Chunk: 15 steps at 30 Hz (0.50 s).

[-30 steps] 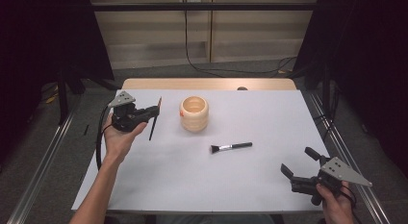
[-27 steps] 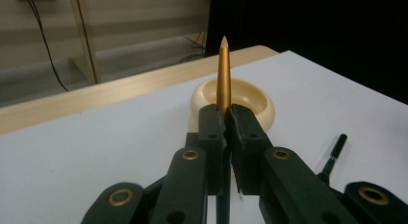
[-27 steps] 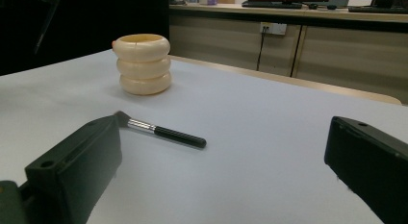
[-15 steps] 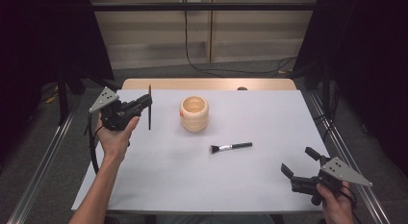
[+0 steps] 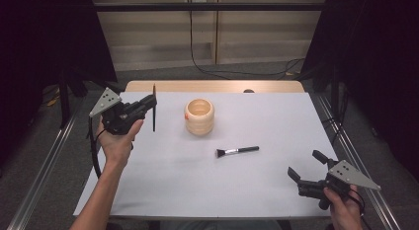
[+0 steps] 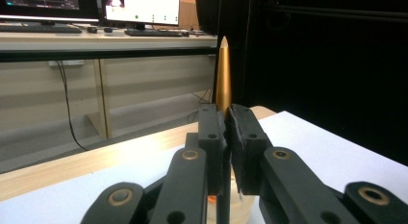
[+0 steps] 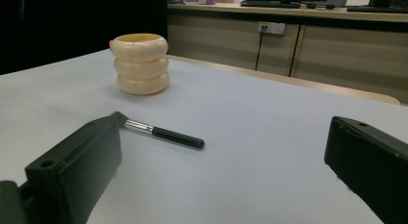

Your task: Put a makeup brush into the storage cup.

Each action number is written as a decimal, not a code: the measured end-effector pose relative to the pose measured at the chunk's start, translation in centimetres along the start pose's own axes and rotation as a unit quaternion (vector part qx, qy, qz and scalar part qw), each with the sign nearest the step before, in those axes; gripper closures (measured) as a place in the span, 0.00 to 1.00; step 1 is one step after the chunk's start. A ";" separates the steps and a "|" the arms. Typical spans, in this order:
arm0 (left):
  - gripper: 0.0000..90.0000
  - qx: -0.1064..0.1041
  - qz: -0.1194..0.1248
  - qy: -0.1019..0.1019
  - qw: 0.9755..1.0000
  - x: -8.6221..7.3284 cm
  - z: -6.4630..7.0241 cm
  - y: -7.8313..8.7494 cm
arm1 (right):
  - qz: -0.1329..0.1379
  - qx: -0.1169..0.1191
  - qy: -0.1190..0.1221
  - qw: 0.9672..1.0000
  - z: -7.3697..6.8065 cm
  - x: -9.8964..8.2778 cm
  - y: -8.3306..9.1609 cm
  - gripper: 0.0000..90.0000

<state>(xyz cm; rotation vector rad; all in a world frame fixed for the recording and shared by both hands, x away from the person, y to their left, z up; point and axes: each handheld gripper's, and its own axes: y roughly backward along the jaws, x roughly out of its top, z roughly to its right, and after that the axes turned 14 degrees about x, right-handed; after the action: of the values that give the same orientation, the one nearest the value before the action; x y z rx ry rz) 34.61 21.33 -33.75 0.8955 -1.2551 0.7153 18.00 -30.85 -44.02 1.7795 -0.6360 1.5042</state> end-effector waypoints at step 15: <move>0.93 -0.024 -0.021 -0.020 0.999 -0.1 2.3 -2.9 | 0.002 0.001 0.002 1.000 0.0 0.0 0.1 0.00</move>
<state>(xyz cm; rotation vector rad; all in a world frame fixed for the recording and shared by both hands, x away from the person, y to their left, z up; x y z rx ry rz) 35.92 17.91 -34.18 0.8983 -1.2798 0.6353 17.91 -30.95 -44.00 1.7778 -0.6363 1.5105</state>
